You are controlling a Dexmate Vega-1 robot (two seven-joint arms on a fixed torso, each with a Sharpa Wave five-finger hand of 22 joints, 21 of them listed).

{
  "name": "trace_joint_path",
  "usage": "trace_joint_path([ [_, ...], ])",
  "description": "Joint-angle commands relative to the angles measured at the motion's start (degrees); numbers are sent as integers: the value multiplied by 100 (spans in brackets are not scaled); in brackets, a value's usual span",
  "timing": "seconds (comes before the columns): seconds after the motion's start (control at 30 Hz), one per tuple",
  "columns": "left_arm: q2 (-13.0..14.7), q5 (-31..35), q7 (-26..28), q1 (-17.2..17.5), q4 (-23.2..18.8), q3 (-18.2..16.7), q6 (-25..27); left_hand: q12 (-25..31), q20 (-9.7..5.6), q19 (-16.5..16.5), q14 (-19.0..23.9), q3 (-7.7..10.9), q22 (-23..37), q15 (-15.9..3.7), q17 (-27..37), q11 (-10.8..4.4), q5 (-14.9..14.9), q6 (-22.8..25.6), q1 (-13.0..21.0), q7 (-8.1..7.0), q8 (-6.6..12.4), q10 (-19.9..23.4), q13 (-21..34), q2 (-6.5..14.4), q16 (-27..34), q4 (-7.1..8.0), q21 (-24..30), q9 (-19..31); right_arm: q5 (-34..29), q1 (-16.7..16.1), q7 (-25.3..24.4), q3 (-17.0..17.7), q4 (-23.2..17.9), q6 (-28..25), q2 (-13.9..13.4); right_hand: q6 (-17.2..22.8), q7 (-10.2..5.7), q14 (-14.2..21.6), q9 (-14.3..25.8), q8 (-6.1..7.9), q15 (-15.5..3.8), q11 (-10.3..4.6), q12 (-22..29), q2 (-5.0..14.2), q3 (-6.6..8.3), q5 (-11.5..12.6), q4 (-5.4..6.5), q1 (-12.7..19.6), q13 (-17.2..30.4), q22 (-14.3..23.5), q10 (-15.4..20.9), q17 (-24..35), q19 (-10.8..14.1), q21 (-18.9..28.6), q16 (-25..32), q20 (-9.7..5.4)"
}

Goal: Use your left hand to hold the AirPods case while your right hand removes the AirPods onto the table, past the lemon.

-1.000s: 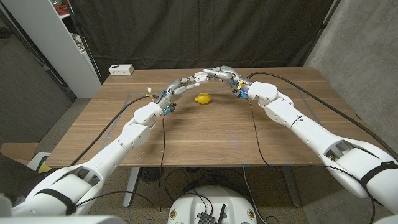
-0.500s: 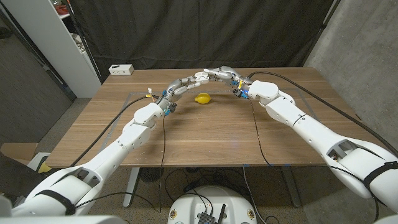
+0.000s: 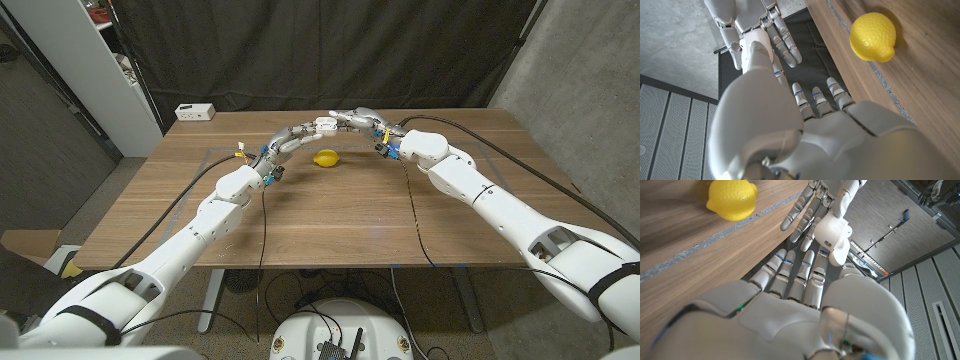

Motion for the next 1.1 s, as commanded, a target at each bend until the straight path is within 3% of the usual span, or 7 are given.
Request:
trace_joint_path([
  [0.03, -22, -13, -29, -14, 62, 9, -8, -2, 23, 3, 5, 281, 0, -225, 14, -12, 16, 251, -7, -209, 94, -17, 2, 60, -6, 217, 22, 680, 65, 26, -42, 21, 5, -123, 8, 27, 27, 58, -11, -29, -672, 74, -34, 5, 6, 9, 72, -104, -6, 9, -2, 22, 21, 34, 13, 35],
  [0.2, -29, -19, -33, -22, 79, 12, 5, -2, 20, 4, 5, 291, 0, -226, 11, -31, 16, 277, -13, -221, 102, -13, 1, 50, -7, 202, 23, 681, 104, 67, -7, 19, 61, -170, 27, -134, 96, 60, -53, -140, -637, 134, -95, -19, -30, 19, 144, -267, -29, 10, -86, 28, 24, 32, -5, 56],
  [0.47, -52, -22, -55, -50, 131, 21, 2, -5, 25, 1, 1, 311, 0, -226, 13, -39, 16, 264, -45, -207, 89, -11, 1, 45, -8, 187, 22, 678, 168, 154, 86, -13, 118, -360, 34, -861, 197, -138, -110, -408, -492, 211, -307, -77, -66, 44, 137, -500, -16, 14, -546, 55, -57, 6, -112, 123],
  [0.7, -83, -27, -95, -91, 207, 27, -26, -12, 42, 0, -4, 334, 0, -213, 15, -25, 18, 247, -59, -227, 82, -22, 1, 55, -9, 173, 21, 688, 220, 219, 120, -40, 86, -635, 18, -1489, 313, -474, -130, -445, -348, 301, -480, -126, -154, 48, 114, -737, 6, 19, -1005, 173, -193, -16, -187, 201],
  [0.9, -101, -29, -115, -114, 249, 28, -49, -13, 37, 0, -5, 343, 0, -221, 14, -26, 17, 257, -78, -224, 84, -22, 2, 50, -9, 166, 21, 690, 255, 198, 19, 7, 87, -690, 8, -2576, 379, -1106, -144, -471, -138, 426, -658, -195, -220, 61, 7, -945, 8, 26, -1860, 261, -388, -13, -422, 276],
  [1.1, -92, -34, -110, -110, 243, 19, -41, -19, 59, -3, -11, 367, 1, -194, 17, 1, 19, 231, -84, -215, 75, -34, 2, 65, -10, 153, 20, 698, 204, 98, -221, 107, -28, -560, -55, -3413, 254, -1590, -142, -450, 85, 510, -683, -414, -293, 62, -176, -947, -28, 28, -2468, 219, -504, -15, -648, 359],
])
